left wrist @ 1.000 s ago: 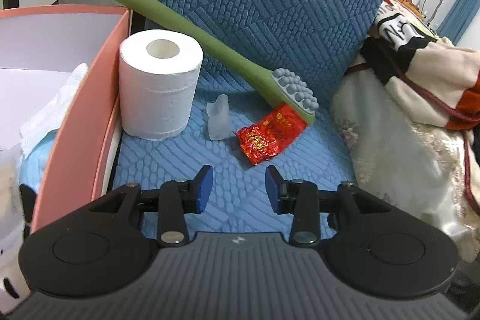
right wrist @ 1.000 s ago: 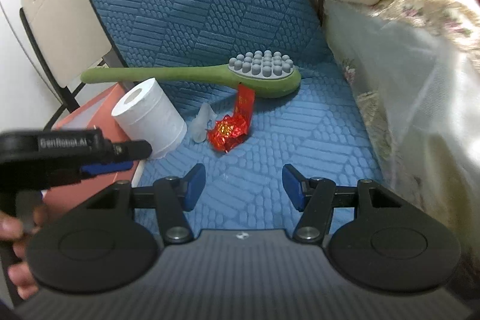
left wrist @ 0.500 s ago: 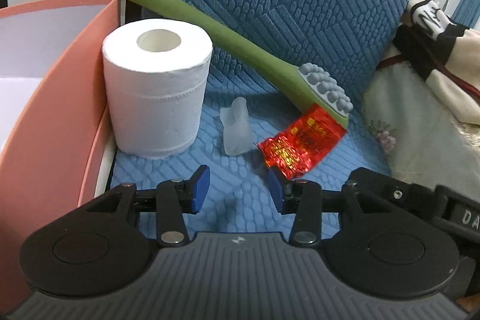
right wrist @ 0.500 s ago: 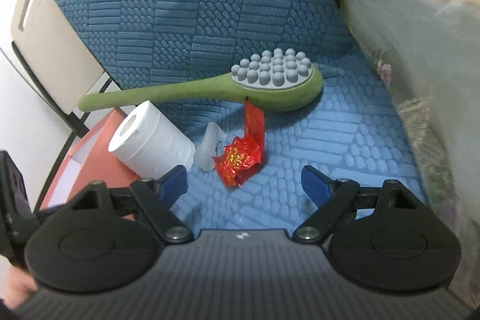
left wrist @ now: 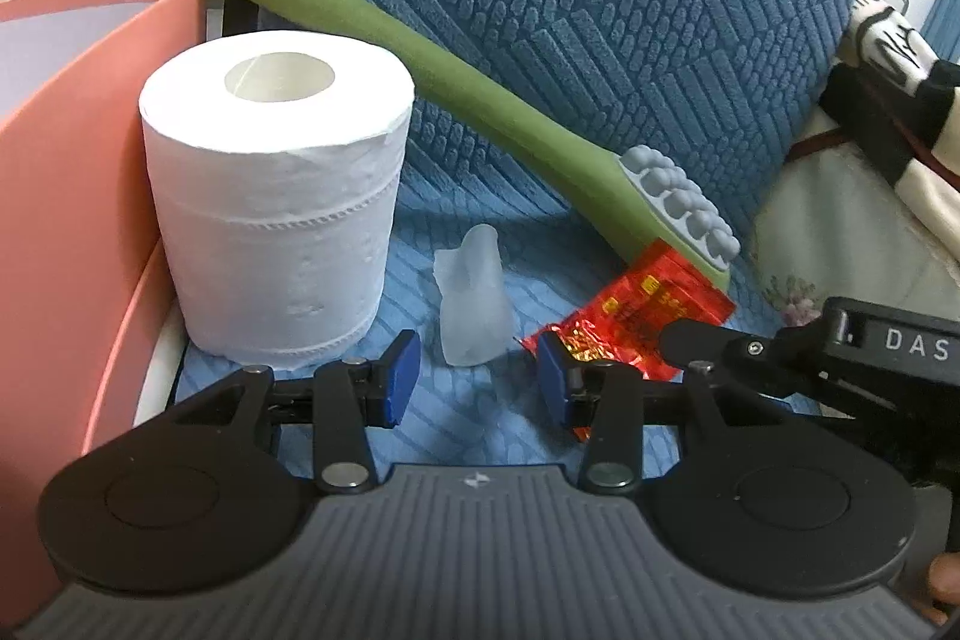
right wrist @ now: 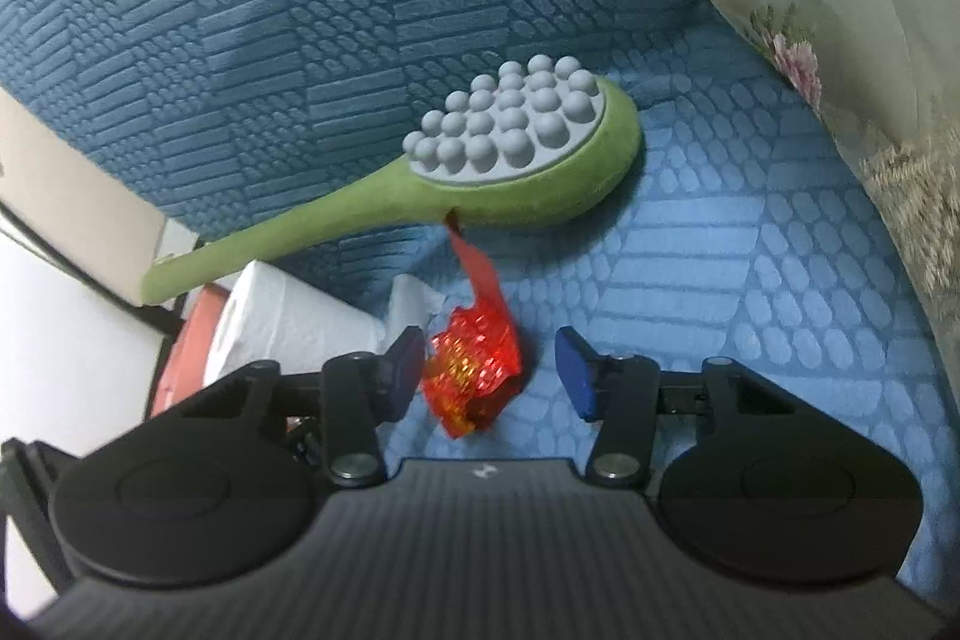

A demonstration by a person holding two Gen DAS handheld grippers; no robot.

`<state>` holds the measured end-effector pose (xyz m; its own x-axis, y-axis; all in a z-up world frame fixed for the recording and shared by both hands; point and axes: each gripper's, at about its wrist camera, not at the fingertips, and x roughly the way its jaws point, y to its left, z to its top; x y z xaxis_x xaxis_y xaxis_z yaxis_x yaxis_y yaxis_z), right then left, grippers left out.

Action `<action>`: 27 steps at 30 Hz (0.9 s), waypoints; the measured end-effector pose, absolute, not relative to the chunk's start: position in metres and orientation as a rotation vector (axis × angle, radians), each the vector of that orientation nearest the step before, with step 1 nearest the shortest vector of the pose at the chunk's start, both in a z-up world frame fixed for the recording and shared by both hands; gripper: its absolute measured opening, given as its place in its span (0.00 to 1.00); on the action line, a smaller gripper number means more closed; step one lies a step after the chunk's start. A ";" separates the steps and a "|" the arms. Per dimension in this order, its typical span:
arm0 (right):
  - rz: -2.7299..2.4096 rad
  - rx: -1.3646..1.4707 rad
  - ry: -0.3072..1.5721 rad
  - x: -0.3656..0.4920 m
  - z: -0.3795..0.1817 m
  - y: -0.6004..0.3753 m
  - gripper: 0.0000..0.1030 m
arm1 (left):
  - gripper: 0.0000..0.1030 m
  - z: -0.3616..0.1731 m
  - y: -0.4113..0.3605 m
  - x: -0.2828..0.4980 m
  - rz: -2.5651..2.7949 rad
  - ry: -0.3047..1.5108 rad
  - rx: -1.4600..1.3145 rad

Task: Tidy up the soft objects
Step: 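Move the left tool to the clear silicone piece while the right tool approaches the red candy packet, then close the right tool on the red candy packet while the left tool grasps the clear piece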

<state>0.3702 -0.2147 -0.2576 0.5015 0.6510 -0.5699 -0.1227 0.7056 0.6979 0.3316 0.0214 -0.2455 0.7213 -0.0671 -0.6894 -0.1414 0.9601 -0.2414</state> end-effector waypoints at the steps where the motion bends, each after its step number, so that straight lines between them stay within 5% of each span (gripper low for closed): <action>1: 0.506 0.637 0.935 0.372 -0.258 -0.214 0.50 | 0.47 -0.246 0.021 0.333 0.046 0.762 -0.292; 16: 0.474 0.552 0.943 0.385 -0.267 -0.194 0.10 | 0.44 -0.258 0.027 0.352 0.056 0.758 -0.369; 21: 0.478 0.532 0.938 0.382 -0.266 -0.193 0.08 | 0.27 -0.260 0.027 0.357 0.041 0.786 -0.370; 27: 0.475 0.470 0.909 0.377 -0.263 -0.192 0.05 | 0.25 -0.255 0.027 0.351 0.025 0.793 -0.360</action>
